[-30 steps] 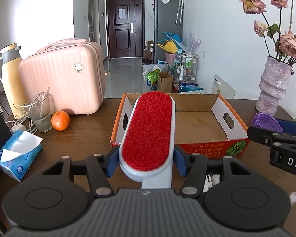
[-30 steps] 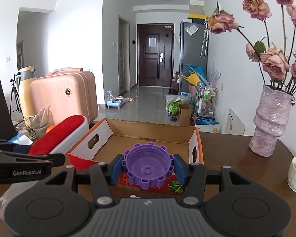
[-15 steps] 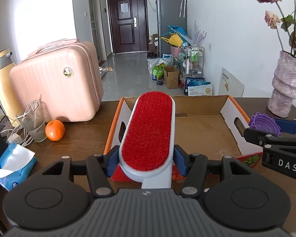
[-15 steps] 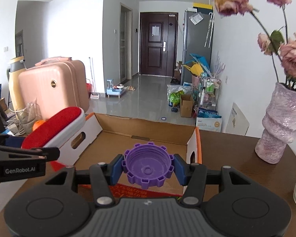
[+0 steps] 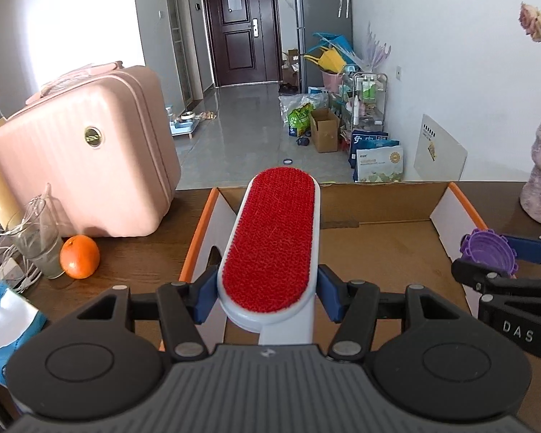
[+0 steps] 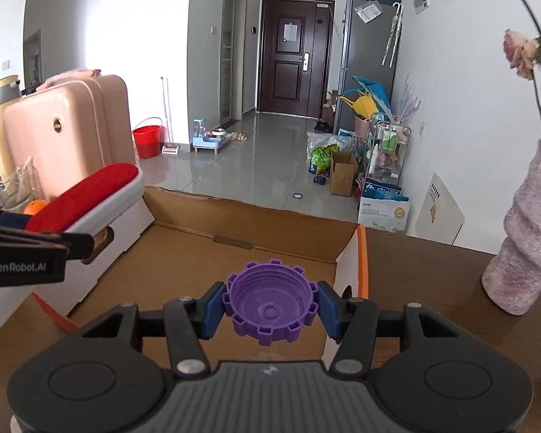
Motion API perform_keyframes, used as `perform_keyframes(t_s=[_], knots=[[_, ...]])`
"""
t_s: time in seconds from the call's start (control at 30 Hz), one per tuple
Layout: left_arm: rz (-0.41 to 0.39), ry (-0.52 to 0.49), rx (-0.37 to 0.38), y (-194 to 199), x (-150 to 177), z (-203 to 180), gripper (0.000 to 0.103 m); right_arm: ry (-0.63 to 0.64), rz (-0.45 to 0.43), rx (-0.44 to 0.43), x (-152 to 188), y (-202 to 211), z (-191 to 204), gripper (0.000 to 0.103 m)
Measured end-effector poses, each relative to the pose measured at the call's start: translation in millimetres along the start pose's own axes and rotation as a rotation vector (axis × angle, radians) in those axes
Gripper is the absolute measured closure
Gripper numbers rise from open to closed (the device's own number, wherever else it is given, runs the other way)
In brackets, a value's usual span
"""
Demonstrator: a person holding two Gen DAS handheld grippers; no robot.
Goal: Organize rigid objects
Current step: 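Open the left tool to drop the brush while the right drops the purple cap, then withdraw both open tools from the box back toward the table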
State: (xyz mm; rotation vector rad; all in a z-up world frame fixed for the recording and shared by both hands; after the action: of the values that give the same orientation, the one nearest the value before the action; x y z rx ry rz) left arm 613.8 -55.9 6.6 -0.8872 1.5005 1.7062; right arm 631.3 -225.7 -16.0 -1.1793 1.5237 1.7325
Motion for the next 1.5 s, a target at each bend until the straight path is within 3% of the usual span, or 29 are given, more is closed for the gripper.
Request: perform_keyframes(t_s=[0.53,0.57,0.6,0.63,0.67,1.5], knots=[[0.094,-0.030,-0.029,-45,9,-9,0.042,0.006,0.057,-0.015,5,-37,3,0.050],[0.095,-0.033,-0.033,-45,8,-8,0.030,0.009,0.056,-0.011,5,-37,3,0.042],[0.087,-0.034,-0.035,-43,7,-7,0.009,0.012,0.054,-0.004,5,-36,3,0.033],[0.067,-0.029,-0.040,-39,4,-5,0.001,0.015,0.044,0.003,4,-35,2,0.011],[0.047,-0.022,-0.042,-34,1,-2,0.000,0.016,0.031,0.004,4,-31,2,0.003],[-0.011,0.024,0.013,19,-2,14,0.000,0.047,-0.043,0.032,-10,28,9,0.000]])
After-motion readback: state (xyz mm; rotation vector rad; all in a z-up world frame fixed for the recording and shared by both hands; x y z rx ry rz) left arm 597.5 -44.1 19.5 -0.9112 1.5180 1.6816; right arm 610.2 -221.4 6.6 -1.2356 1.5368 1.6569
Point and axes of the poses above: each gripper's, at about its wrist camera, not at the fingertips, and y roughly against the way its jaws point, z to its left, x to its underside, the point moved 7 cm from there along -y, roughly the way its jaws point, and after that the axes turned 8 degrees about -z, right-handed, at the moved point
